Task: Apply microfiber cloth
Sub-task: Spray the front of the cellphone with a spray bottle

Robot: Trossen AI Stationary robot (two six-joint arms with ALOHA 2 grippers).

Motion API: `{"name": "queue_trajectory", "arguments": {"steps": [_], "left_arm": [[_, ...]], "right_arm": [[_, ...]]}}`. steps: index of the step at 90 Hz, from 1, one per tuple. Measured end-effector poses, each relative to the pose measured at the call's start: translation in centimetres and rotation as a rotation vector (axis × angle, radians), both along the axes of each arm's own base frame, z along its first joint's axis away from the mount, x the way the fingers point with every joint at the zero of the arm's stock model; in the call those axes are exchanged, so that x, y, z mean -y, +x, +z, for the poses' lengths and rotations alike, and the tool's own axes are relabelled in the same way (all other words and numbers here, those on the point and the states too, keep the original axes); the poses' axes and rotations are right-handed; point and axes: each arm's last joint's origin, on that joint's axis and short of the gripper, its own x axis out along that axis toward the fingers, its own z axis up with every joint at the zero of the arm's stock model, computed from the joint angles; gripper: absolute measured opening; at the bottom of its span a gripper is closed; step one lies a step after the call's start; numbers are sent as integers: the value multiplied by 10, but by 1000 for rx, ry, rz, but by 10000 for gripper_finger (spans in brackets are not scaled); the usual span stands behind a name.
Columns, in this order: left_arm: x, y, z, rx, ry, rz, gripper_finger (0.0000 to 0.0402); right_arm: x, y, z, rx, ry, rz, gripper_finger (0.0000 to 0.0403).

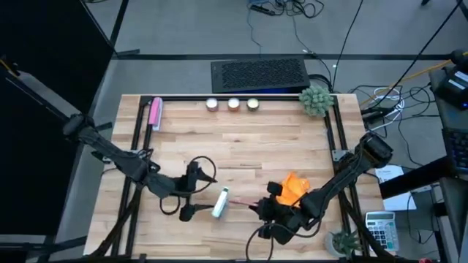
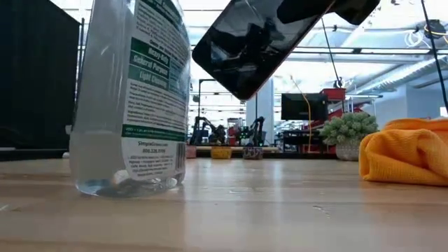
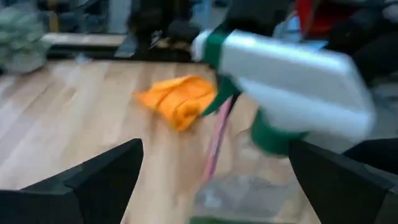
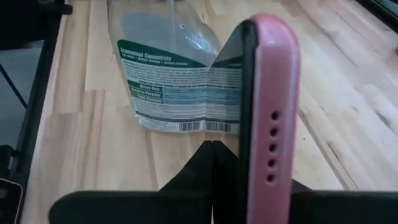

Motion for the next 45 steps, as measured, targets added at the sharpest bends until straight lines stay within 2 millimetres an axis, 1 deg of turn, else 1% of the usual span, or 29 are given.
{"name": "queue_trajectory", "arguments": {"steps": [17,29,39,45], "left_arm": [[6,3,-7,-48,-42,-80,386],[8,3,-4,-9,-30,-69,386],[4,6,-4,5,-19,-50,386],[2,9,-6,2,-17,-37,386]], "right_arm": [[-4,-2,0,6,6,9,9],[-4,-3,1,6,4,13,9],[-4,-2,2,13,2,12,9],[-5,-1,4,46,-7,8,9]]}}
